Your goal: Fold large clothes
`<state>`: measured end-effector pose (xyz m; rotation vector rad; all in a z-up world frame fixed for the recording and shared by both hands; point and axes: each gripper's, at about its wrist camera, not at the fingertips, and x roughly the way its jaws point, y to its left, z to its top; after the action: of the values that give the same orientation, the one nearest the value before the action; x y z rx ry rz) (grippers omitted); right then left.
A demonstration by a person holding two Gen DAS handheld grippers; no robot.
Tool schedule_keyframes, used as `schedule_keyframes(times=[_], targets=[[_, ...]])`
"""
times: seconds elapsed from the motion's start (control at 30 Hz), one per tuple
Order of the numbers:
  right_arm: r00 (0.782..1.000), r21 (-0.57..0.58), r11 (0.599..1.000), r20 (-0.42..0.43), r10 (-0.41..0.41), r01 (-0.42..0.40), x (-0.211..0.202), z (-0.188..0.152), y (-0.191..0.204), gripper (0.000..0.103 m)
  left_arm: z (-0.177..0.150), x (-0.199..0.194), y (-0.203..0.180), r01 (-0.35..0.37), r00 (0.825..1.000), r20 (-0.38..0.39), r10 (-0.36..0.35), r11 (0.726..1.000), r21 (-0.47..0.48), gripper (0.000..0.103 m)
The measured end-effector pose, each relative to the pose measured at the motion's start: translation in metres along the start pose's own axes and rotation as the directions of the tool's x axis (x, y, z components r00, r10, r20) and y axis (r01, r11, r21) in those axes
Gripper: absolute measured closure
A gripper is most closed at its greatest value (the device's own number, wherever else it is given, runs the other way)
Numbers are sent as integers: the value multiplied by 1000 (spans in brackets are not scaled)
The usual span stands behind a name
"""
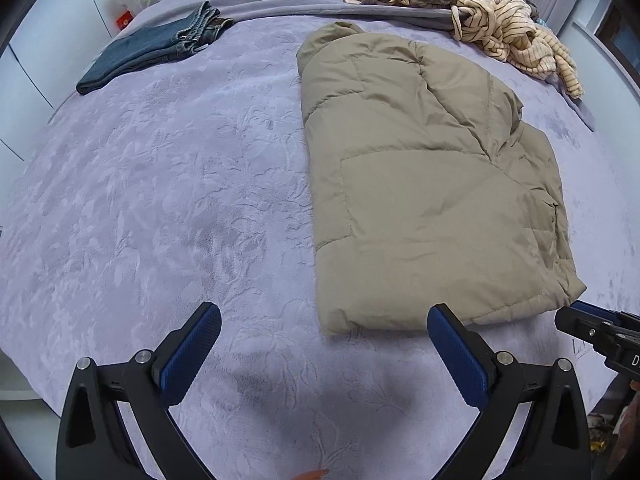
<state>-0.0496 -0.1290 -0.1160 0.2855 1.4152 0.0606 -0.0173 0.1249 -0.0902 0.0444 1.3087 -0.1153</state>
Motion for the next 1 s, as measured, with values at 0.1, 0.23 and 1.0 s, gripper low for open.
schedule_keyframes(times=[0.1, 0.23, 1.0], targets=[[1000, -14, 1000, 16, 14, -14, -7, -6, 1, 45, -11, -15, -4, -13, 1000, 12, 13, 1000, 2, 0], [1000, -41, 999, 26, 12, -11, -21, -18, -2, 43, -25, -40, -9, -39, 999, 35, 39, 999, -12, 0], [938, -104, 990, 343, -51, 92, -144, -61, 11, 11, -62, -165, -24, -84, 968, 232, 97, 994, -65, 0]])
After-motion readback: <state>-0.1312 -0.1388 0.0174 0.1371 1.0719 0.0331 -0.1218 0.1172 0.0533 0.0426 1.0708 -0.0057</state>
